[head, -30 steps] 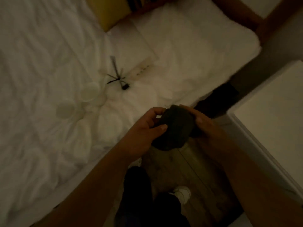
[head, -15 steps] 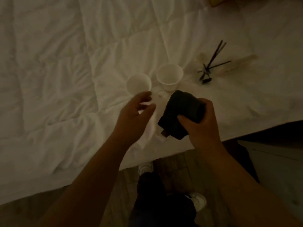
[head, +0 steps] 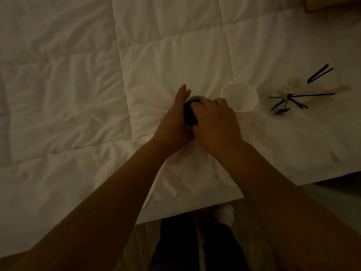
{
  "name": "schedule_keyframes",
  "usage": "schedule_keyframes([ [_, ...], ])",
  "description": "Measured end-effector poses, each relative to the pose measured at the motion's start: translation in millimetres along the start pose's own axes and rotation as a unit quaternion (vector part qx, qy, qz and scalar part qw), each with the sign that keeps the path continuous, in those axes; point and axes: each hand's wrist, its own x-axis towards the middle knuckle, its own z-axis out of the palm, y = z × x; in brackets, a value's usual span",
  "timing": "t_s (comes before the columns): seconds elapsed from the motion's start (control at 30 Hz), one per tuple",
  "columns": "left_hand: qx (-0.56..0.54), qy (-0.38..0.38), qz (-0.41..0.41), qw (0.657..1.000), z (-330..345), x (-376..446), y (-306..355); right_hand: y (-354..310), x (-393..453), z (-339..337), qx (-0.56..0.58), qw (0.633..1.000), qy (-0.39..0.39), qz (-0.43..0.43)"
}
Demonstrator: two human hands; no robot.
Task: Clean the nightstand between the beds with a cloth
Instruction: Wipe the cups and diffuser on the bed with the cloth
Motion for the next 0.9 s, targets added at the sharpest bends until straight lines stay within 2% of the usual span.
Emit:
schedule_keyframes([
  [0.1, 0.011, 0.003, 0.038, 0.999, 1.7, -1.4, -7.4, -7.2, 12.8, -0.5, -0.062, 0.997, -0.031, -0.027],
  [0.2, 0.037, -0.001, 0.069, 0.997, 1.5, -0.3, -11.9, -15.9, 25.9, 1.1, -0.078, 0.994, -0.077, -0.003],
  [0.33, 0.011, -0.006, 0.042, 0.999, -0.3, -0.2, -13.7, -25.1, 34.8, 7.1, -0.109, 0.987, -0.117, 0.003],
  [0.47, 0.055, -0.020, 0.071, 0.996, -4.9, -3.4, -5.7, -19.7, 33.5, 0.0, -0.108, 0.986, -0.126, -0.021],
  [0.53, 0.077, -0.043, 0.092, 0.992, -3.9, -3.7, 2.2, -6.0, 30.3, -9.6, -0.049, 0.987, -0.152, -0.016],
  [0.63, 0.057, -0.071, 0.064, 0.994, -0.2, -10.0, 8.3, 15.8, 17.3, -27.8, 0.075, 0.977, -0.199, -0.031],
  [0.7, 0.060, -0.066, 0.053, 0.995, 1.3, -22.0, 7.9, 28.1, 3.2, -39.5, 0.187, 0.954, -0.233, -0.030],
  [0.77, 0.069, -0.031, 0.051, 0.996, -0.2, -37.4, 4.8, 39.7, -12.8, -50.8, 0.342, 0.908, -0.244, 0.006],
  [0.83, 0.044, 0.034, 0.030, 0.998, -6.8, -52.2, 6.2, 49.0, -30.1, -57.6, 0.502, 0.840, -0.196, 0.057],
  [0.9, 0.026, 0.082, 0.014, 0.996, -13.0, -63.1, 15.7, 50.6, -45.7, -58.4, 0.578, 0.806, -0.075, 0.104],
])
